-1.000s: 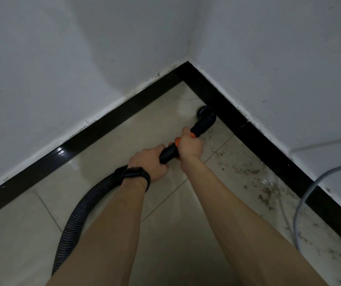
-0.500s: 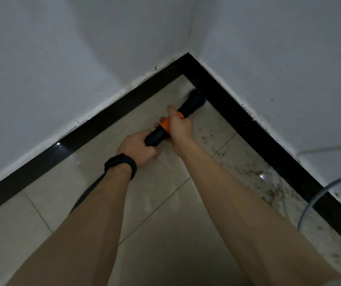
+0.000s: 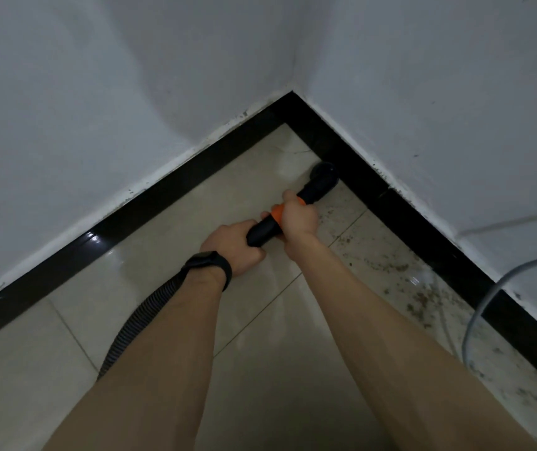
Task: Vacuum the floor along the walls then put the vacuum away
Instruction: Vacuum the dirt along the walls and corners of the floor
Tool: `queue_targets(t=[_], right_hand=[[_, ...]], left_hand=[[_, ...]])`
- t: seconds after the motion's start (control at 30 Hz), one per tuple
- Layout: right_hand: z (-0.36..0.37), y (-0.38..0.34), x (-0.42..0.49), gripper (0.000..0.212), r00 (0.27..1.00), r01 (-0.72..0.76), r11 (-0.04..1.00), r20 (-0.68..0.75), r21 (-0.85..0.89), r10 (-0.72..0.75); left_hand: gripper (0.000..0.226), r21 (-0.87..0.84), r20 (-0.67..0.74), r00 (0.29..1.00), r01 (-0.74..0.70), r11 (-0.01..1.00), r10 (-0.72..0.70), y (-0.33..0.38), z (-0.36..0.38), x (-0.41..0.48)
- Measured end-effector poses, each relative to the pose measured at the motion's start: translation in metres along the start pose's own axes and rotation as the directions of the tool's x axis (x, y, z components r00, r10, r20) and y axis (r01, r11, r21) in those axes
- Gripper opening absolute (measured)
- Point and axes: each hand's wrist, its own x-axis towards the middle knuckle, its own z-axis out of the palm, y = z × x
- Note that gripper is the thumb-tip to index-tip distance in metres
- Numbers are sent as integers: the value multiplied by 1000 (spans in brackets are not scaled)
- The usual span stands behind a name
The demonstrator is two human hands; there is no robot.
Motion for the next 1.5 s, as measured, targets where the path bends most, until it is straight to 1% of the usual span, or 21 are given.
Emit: queue_targets(t=[0.2, 0.4, 0.53, 0.67, 0.83, 1.03, 1.17, 1.37, 1.5], right_hand=[[4, 1, -21, 12, 997, -29, 999, 69, -13, 30], [17, 59, -61, 11, 995, -51, 998, 82, 33, 48], [24, 96, -89, 11, 989, -91, 994, 122, 52, 85], [22, 116, -105, 10, 988, -123, 988, 102, 96, 113], [16, 110, -102, 13, 994, -103, 988, 59, 118, 97], [6, 88, -83, 10, 998, -59, 991, 36, 124, 54], [2, 79, -75, 11, 999, -54, 991, 5, 125, 54], [-3, 72, -67, 11, 999, -44, 992, -4, 120, 45], [-5, 66, -61, 11, 999, -36, 994, -10, 107, 38]], left_hand=[[11, 47, -16, 1000, 21, 999, -21, -6, -6, -18], [13, 171, -45, 998, 58, 984, -51, -53, -9, -67], [18, 294, -109, 994, 46, 955, -14, -88, -8, -101], [22, 368, -94, 995, 10, 930, 27, -102, -3, -118], [22, 372, -94, 993, -27, 928, 66, -95, 0, -113], [25, 385, -100, 988, -71, 920, 119, -73, 8, -89], [27, 407, -106, 985, -79, 910, 133, -66, 12, -76], [29, 415, -106, 982, -99, 905, 156, -61, 17, -66], [26, 401, -113, 982, -92, 912, 149, -53, 17, -59]])
